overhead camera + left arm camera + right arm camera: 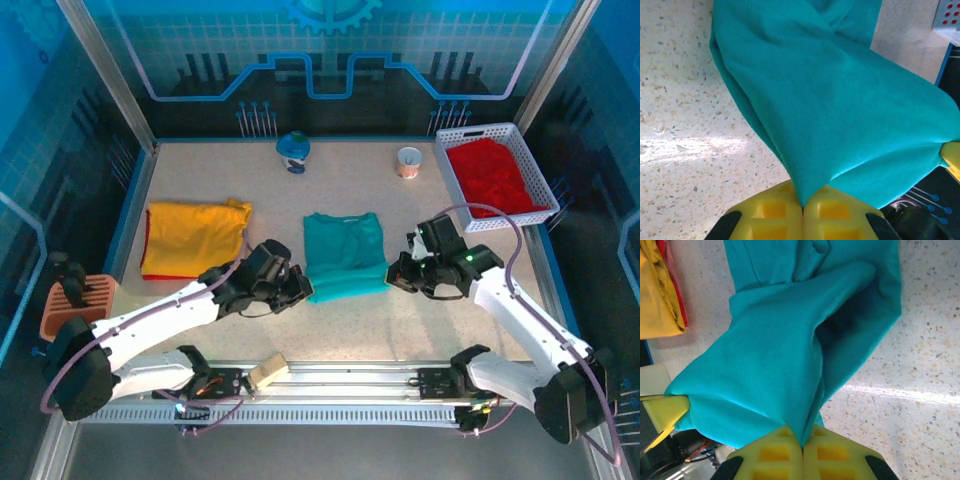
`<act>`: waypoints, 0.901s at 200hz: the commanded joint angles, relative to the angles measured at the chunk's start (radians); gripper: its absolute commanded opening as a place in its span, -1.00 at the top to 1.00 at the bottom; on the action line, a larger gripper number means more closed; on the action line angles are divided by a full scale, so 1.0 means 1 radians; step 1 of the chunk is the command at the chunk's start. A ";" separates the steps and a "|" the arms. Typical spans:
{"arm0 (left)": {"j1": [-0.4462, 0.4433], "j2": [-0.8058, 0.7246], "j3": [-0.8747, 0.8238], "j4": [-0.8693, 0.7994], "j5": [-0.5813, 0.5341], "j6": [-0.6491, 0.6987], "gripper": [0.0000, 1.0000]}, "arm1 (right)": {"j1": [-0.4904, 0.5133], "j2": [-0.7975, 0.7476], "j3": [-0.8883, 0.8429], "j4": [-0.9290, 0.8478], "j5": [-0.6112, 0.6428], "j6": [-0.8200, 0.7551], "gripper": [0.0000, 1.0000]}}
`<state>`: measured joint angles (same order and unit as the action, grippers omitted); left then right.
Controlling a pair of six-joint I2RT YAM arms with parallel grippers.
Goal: Fold and stack the t-shirts
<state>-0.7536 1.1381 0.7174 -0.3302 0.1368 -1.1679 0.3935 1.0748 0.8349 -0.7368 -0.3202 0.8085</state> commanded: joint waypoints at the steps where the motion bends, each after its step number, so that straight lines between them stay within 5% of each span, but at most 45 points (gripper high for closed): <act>1: 0.059 0.023 0.062 -0.003 0.055 0.053 1.00 | -0.050 0.039 0.038 0.009 -0.036 -0.022 1.00; 180: 0.296 0.395 0.334 0.083 0.207 0.161 1.00 | -0.223 0.502 0.403 0.069 -0.190 -0.166 1.00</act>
<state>-0.4839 1.4830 0.9794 -0.2485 0.2989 -1.0565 0.1963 1.5387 1.1786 -0.6830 -0.4812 0.6701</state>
